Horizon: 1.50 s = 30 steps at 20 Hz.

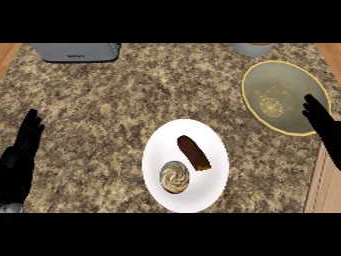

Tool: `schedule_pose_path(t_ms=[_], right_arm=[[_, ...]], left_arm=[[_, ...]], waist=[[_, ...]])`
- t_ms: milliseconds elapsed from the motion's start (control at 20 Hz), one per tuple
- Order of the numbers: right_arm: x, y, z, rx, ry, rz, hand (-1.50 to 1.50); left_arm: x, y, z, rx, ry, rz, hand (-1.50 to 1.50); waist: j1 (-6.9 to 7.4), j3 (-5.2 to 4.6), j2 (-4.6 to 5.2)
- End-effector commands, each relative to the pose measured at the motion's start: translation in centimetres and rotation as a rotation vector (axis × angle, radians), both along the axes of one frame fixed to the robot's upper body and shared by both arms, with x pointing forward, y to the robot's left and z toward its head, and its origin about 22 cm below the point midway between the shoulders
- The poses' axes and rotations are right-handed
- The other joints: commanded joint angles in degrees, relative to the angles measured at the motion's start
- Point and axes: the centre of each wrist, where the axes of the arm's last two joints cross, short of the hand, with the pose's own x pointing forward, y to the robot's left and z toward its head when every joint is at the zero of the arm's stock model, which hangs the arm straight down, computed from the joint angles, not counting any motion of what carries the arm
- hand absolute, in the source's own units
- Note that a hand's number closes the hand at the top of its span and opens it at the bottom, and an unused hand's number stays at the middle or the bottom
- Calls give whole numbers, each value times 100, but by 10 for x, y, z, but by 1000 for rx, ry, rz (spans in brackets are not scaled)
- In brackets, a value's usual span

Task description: Pick the sweet potato from the plate and place it in the bowl

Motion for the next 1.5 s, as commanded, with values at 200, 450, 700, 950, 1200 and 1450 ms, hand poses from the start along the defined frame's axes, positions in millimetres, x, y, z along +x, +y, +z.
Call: schedule_pose_path(t_ms=[200,450,700,950,1200,1450], right_arm=[[9,100,38,-118,-338,331,150],[-22,131,7,-212,-420,-41,-150],[-54,200,-5,-350,-511,330,-150],[-57,188,12,-775,-396,280,-150],[-58,228,43,-940,-197,207,-150],[-53,284,74,-1028,8,258,-150]], left_arm=[[16,-66,9,-245,-17,-354,0],[18,-76,4,-365,33,-430,0],[18,-82,-5,-371,43,-483,0],[40,-88,2,-372,43,-459,0],[47,-95,-1,-375,49,-467,0],[49,-86,5,-384,55,-503,0]], waist=[[-40,-74,54],[-168,-64,31],[55,-62,44],[-126,-91,-8],[-71,-78,23],[79,-66,56]])
